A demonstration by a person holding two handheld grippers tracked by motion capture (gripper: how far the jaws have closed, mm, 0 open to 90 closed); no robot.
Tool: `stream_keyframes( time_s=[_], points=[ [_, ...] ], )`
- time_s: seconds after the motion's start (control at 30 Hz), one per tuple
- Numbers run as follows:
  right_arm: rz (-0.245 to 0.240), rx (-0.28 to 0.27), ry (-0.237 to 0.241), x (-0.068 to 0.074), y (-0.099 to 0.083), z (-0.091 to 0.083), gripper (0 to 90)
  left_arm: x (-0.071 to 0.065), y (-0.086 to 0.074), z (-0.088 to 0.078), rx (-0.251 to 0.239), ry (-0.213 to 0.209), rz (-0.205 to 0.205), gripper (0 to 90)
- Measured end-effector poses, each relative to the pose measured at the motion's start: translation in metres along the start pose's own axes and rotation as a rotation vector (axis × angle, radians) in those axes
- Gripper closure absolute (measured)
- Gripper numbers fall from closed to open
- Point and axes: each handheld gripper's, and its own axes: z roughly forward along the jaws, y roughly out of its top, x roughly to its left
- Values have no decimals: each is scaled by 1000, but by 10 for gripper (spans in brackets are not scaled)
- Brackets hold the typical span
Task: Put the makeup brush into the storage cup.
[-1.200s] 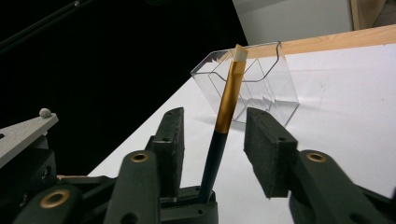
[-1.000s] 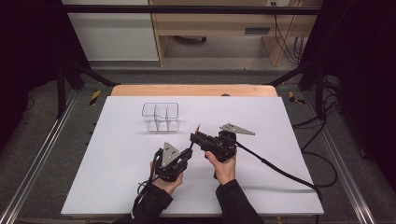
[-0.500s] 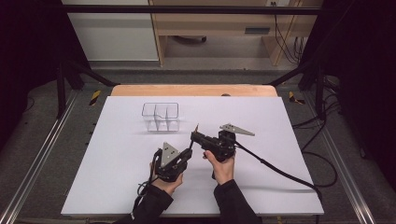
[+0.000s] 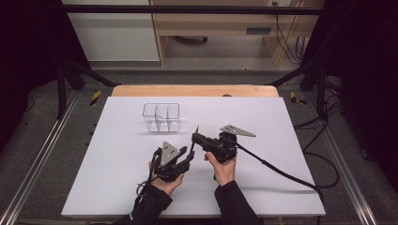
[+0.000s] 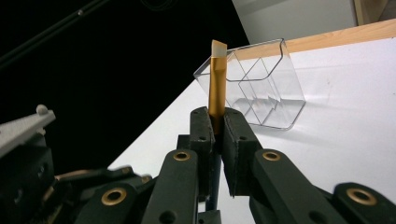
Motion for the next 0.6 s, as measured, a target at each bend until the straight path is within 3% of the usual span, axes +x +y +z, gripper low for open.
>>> stream_keyframes(
  time_s=[0.3,0.6],
  points=[
    [-36,4,21,1,0,-2,837,0,11,4,46,-9,67,420],
    [-58,9,29,2,0,-4,837,0,19,6,38,-7,80,510]
  ],
)
